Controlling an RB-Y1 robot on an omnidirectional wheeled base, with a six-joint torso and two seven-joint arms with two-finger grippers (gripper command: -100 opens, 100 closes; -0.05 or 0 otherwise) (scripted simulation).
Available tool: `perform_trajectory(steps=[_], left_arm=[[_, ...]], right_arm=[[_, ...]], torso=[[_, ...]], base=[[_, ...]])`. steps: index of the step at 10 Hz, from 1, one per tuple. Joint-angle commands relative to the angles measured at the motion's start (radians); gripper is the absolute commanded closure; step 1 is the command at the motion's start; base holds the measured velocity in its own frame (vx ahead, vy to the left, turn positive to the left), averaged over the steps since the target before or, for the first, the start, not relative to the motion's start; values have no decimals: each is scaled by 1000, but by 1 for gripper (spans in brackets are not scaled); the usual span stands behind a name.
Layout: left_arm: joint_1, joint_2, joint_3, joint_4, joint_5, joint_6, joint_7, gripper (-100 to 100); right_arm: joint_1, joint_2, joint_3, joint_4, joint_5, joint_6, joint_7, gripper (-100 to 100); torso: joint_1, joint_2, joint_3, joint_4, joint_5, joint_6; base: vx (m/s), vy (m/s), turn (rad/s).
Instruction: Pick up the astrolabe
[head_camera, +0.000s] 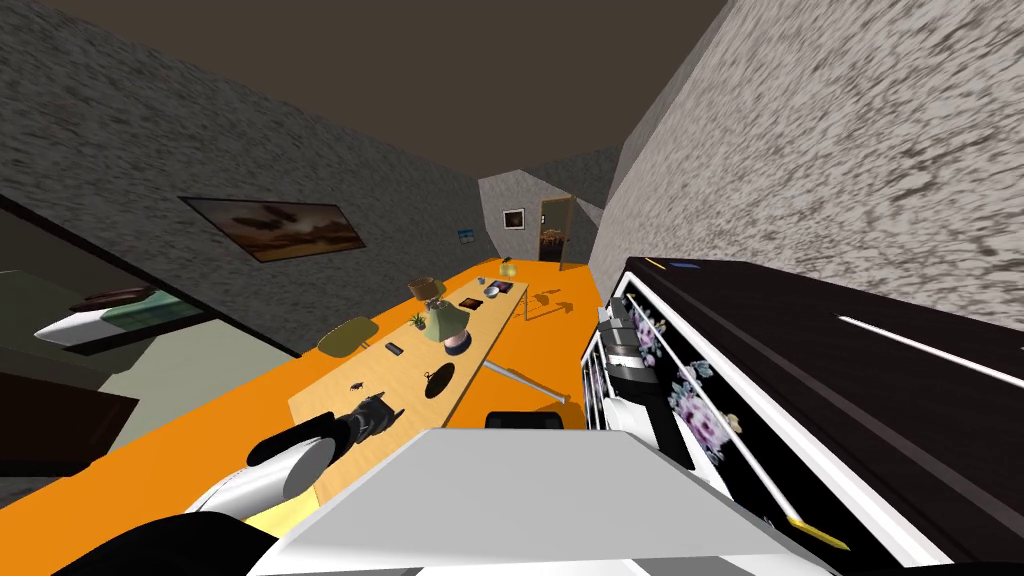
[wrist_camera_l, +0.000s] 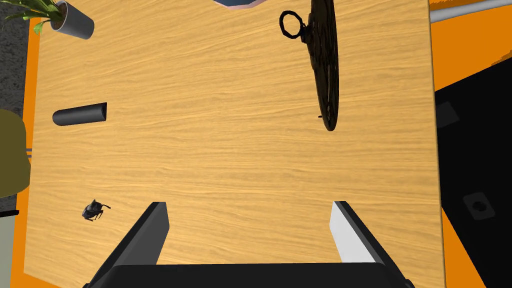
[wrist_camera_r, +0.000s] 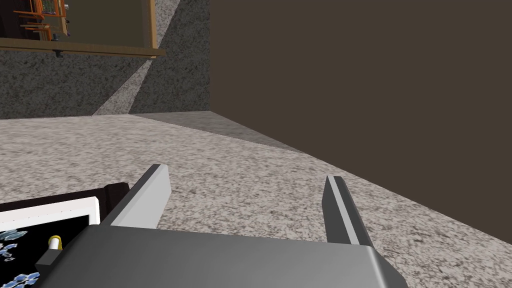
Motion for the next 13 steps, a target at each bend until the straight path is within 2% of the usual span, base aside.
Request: perform_trajectory(steps=[1,5,6,10,11,12,13], left_arm=[[16,11,13,-8,21,32,14,-100],[74,28,29,-6,75,148,73,-100],[74,28,29,-6,75,157,73,-100],[124,47,41,-2,121,275,119,-100],[134,51,43,-1,131,302,128,-100],[144,56,44,-1,139,325,136,-100],[144,56,44,-1,139,325,136,-100]], right_arm=[[0,0,0,0,0,0,0,0],[0,0,0,0,0,0,0,0],[0,0,0,0,0,0,0,0],[0,0,0,0,0,0,0,0],[0,0,0,0,0,0,0,0],[0,0,0,0,0,0,0,0],[0,0,0,0,0,0,0,0]], torso=[[0,0,0,0,0,0],[1,-2,-1,0,0,0],[0,-3,-2,-1,0,0],[2,-5,-3,-1,0,0],[3,-4,-3,-1,1,0],[4,2,1,0,1,0],[4,3,2,1,1,0]], base=[[72,-18,-32],[121,-22,-96],[102,-10,-34],[154,-5,-93],[42,41,-132],[48,30,-108],[33,17,-65]])
